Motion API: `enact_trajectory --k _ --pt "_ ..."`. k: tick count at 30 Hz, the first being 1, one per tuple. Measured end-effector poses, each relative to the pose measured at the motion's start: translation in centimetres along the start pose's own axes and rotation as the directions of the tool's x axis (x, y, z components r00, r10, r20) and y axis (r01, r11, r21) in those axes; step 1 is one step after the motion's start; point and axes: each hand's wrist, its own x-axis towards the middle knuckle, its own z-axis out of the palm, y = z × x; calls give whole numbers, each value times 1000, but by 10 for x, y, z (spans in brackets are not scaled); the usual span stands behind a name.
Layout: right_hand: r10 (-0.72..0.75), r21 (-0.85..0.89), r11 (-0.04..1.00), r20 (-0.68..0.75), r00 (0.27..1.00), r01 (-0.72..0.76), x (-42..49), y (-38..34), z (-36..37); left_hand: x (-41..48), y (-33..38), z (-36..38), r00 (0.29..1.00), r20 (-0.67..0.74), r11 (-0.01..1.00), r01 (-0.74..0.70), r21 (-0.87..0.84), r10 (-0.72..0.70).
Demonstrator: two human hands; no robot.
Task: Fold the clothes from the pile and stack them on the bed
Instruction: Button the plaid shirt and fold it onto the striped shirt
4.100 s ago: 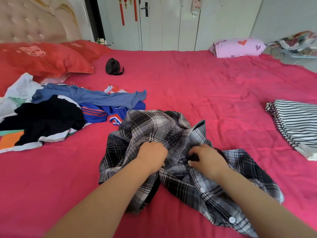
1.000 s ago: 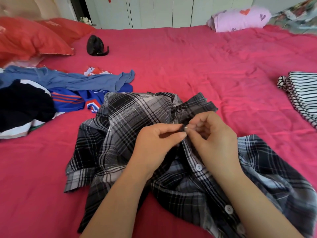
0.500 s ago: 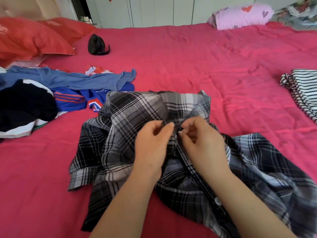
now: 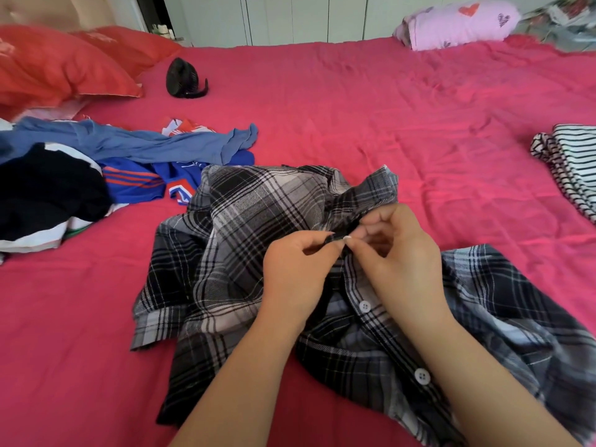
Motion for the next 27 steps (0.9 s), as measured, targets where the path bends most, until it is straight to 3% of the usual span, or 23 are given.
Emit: enact_trajectory --k 6,13,23,27 --pt "-88 -91 992 27 996 90 1 0 -3 -2 4 -3 962 199 895 252 -368 -189" --pt "-57 -29 998 55 997 59 5 0 -8 -3 6 -7 945 262 820 305 -485 -196" --pt "-31 90 996 99 995 22 2 -1 -5 -6 5 1 991 72 927 130 -352 -112" --pt "29 190 981 103 994 -48 3 -2 -4 -7 2 6 996 -65 989 -66 -134 58"
